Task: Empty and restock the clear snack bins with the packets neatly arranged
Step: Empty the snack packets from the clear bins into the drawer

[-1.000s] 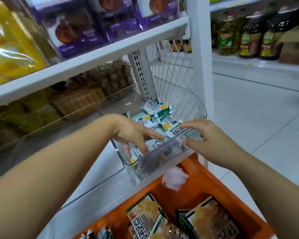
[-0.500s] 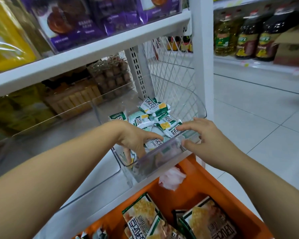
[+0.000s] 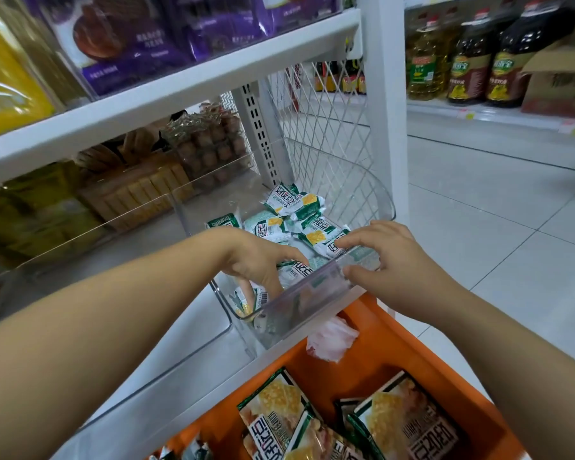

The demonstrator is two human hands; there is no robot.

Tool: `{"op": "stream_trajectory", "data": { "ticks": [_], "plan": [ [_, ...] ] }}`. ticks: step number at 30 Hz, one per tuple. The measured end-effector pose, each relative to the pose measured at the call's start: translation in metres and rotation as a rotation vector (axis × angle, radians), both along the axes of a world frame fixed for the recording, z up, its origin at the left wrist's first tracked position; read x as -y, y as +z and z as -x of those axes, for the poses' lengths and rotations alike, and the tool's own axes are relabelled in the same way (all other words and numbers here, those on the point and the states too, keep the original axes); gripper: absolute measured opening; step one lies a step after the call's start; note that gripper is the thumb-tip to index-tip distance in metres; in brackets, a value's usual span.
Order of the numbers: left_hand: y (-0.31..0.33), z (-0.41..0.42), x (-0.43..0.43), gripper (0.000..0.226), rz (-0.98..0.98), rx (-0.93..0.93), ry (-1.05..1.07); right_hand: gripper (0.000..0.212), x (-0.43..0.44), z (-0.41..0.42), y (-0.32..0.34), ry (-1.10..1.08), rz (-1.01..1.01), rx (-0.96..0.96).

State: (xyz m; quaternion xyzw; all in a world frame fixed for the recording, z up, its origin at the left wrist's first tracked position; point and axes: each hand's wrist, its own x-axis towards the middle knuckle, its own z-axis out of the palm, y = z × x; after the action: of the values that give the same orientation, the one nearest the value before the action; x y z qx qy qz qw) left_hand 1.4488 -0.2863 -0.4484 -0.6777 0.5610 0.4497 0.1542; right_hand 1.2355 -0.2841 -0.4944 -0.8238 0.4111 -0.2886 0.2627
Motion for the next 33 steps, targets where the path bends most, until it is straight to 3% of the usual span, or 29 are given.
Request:
{"op": "stream_trajectory", "data": {
  "ticks": [7, 14, 21, 26, 30, 33],
  "plan": [
    [-0.009, -0.012, 0.004, 0.089, -0.001, -0.063, -0.007, 0.034, 0.0, 0.0, 0.0, 0.0, -0.024, 0.014],
    [0.002, -0.005, -0.005, 0.073, 0.073, -0.02, -0.051, 0.034, 0.001, 0.0, -0.001, 0.003, -0.023, -0.002],
    [0.039, -0.009, -0.02, 0.069, 0.517, 0.031, -0.073, 0.034, -0.001, -0.005, 0.001, -0.041, 0.002, 0.052],
    [0.076, -0.013, -0.052, 0.066, 0.85, -0.11, 0.088, 0.031, -0.021, -0.018, 0.014, 0.056, 0.03, 0.141],
    [0.088, -0.009, -0.106, 0.066, 1.102, -0.199, 0.192, 0.032, -0.046, -0.038, 0.02, 0.164, 0.041, 0.091],
    [0.085, -0.011, -0.163, 0.066, 1.154, -0.259, 0.278, 0.035, -0.066, -0.052, 0.019, 0.204, 0.07, 0.012]
  ]
}}
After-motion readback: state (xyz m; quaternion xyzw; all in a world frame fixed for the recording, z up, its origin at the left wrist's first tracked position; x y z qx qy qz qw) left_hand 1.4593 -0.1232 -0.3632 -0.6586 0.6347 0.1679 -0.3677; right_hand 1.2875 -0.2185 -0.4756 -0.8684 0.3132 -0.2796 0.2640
